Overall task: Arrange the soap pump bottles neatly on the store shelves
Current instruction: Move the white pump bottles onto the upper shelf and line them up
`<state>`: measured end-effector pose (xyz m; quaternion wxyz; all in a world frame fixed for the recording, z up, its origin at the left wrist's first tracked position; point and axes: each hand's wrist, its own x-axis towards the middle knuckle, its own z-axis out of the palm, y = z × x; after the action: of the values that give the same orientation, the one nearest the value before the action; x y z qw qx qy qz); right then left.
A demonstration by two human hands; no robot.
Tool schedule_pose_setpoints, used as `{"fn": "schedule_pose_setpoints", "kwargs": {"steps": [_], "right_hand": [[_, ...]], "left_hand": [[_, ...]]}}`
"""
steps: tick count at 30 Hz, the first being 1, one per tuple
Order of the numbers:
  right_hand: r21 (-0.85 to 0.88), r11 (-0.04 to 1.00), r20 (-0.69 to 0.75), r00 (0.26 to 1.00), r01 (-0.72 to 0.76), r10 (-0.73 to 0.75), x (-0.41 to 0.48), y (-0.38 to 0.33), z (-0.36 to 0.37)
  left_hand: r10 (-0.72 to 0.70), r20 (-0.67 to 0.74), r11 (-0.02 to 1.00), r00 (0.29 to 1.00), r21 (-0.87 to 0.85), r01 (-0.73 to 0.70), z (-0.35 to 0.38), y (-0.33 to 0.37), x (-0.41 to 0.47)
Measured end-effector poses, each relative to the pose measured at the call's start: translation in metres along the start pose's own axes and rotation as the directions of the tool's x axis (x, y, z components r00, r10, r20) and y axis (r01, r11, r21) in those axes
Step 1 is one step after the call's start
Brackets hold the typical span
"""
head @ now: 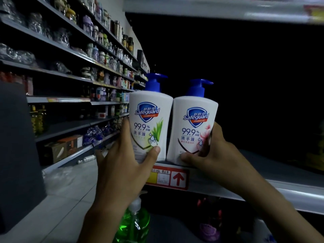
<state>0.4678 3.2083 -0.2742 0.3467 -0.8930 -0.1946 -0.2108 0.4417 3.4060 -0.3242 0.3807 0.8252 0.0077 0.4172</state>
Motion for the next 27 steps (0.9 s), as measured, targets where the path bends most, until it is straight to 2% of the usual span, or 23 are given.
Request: {"fn": "schedule_pose_setpoints", "kwargs": {"steps": [10,12,14,16,17,20,23,27], "right_hand": [[-0.161,0.987,-0.028,0.999,-0.028,0.024,-0.012,-0.007,-0.004],[-0.261,0.965,-0.005,1.0,-0.013,0.012,-0.02,-0.008,-0.009],[-0.394,0.919,-0.017,1.0,0.0,-0.007,-0.034,-0.005,-0.017],[-0.45,0.893,-0.115,0.99,0.02,-0.08,-0.052,0.002,-0.026],[-0.434,0.9,-0.18,0.975,0.04,-0.13,-0.062,0.006,-0.03],[-0.34,0.939,-0.301,0.939,0.055,-0.164,-0.088,0.029,-0.045],[-0.275,0.961,-0.361,0.929,-0.024,-0.08,-0.11,0.056,-0.07],[-0.147,0.975,-0.378,0.921,-0.165,0.099,-0.143,0.084,-0.095]], "left_hand": [[-0.036,0.031,0.988,0.999,0.154,0.031,0.001,0.004,0.0],[0.006,-0.072,0.987,0.997,0.162,0.006,0.003,0.01,-0.006],[0.146,-0.224,0.982,0.964,0.148,-0.114,0.005,0.021,-0.017],[0.275,-0.324,0.961,0.905,0.118,-0.25,0.008,0.035,-0.029],[0.308,-0.33,0.951,0.893,0.093,-0.294,0.012,0.042,-0.036],[0.398,-0.232,0.91,0.888,-0.026,-0.414,0.031,0.064,-0.054],[0.482,-0.087,0.86,0.872,-0.144,-0.49,0.053,0.081,-0.072],[0.498,0.05,0.856,0.866,-0.187,-0.482,0.075,0.086,-0.095]]}}
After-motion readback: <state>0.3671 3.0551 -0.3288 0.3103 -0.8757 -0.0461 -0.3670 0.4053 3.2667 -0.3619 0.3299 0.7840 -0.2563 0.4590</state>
